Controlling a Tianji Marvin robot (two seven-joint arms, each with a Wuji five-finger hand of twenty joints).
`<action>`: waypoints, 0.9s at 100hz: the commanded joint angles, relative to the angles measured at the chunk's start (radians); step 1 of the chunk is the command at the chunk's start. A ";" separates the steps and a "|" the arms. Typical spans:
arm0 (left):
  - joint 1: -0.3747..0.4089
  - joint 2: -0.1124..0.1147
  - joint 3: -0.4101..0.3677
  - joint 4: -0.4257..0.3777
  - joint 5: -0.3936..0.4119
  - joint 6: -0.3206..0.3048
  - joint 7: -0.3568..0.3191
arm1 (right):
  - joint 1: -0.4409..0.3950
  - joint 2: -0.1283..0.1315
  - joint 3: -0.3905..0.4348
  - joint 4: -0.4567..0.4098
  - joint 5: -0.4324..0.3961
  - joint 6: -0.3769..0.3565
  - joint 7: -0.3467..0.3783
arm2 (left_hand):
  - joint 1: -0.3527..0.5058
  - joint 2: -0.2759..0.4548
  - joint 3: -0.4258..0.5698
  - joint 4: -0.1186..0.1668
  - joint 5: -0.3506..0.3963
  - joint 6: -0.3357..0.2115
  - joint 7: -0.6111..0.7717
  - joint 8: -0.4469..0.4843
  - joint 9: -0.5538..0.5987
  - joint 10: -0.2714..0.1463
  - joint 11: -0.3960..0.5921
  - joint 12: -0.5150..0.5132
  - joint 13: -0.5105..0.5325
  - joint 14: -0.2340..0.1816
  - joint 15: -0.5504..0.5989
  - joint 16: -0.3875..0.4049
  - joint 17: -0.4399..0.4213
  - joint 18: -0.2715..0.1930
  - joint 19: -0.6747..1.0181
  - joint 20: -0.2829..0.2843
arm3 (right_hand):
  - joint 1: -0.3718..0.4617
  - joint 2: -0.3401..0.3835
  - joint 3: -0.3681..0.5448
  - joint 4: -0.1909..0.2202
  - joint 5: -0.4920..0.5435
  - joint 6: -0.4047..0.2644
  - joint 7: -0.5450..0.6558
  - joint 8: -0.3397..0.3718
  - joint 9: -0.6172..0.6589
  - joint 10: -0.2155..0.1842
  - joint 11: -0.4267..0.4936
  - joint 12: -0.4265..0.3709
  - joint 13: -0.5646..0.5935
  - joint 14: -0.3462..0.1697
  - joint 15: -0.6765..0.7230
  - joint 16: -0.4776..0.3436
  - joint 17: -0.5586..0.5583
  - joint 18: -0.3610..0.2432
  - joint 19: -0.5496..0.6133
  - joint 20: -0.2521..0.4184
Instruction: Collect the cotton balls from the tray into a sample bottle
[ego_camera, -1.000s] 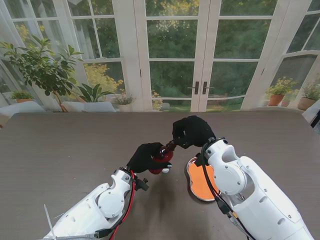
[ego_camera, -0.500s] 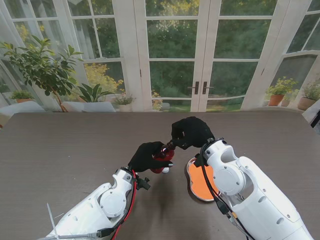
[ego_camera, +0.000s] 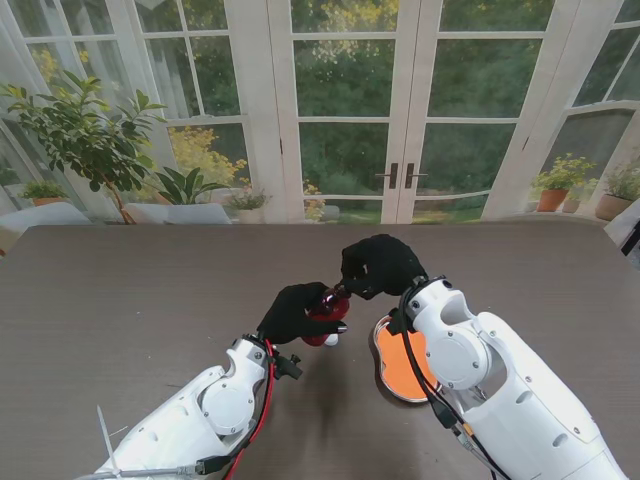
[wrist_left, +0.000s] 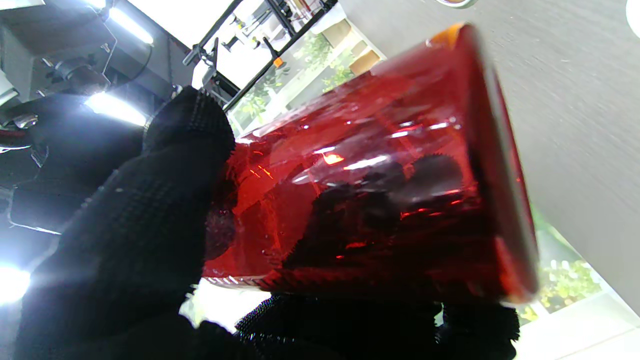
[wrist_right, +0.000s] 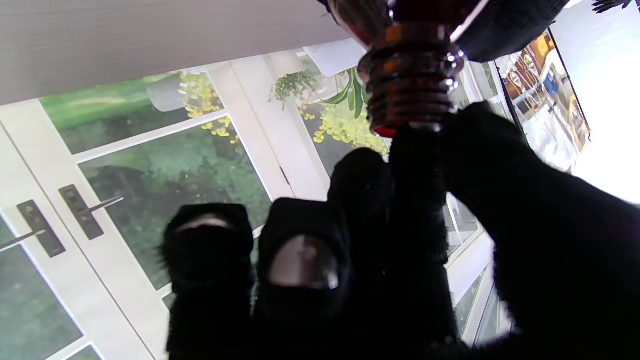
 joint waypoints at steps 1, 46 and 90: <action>-0.003 -0.011 0.001 -0.002 -0.003 -0.003 -0.014 | -0.004 -0.001 -0.001 -0.007 0.004 -0.005 0.022 | 0.241 0.161 0.269 0.059 0.155 -0.296 0.271 0.033 0.091 -0.162 0.047 0.019 0.024 -0.041 -0.001 0.008 -0.021 -0.079 -0.014 -0.013 | 0.018 0.014 -0.006 0.024 -0.016 0.025 0.006 0.024 0.020 0.004 0.018 0.014 0.021 -0.025 0.034 0.007 -0.001 0.016 0.054 0.020; -0.007 -0.018 0.004 0.003 -0.007 -0.003 0.002 | 0.000 0.003 0.012 -0.014 0.022 -0.017 0.053 | 0.242 0.161 0.268 0.059 0.154 -0.294 0.270 0.033 0.091 -0.161 0.047 0.020 0.023 -0.040 -0.001 0.008 -0.021 -0.078 -0.014 -0.014 | -0.044 0.149 -0.017 0.040 -0.038 0.040 -0.016 0.009 -0.001 0.011 -0.004 0.004 0.021 -0.011 0.015 -0.003 -0.026 0.012 0.049 0.027; -0.007 -0.019 0.002 0.001 -0.009 -0.002 0.004 | 0.005 0.004 0.016 -0.013 0.030 -0.018 0.060 | 0.241 0.161 0.269 0.059 0.154 -0.293 0.269 0.032 0.090 -0.159 0.046 0.019 0.023 -0.038 -0.001 0.008 -0.021 -0.079 -0.014 -0.013 | -0.105 0.256 -0.040 0.056 -0.039 0.050 -0.038 0.012 -0.017 0.020 -0.012 -0.011 0.021 -0.005 0.005 -0.008 -0.035 0.008 0.049 0.033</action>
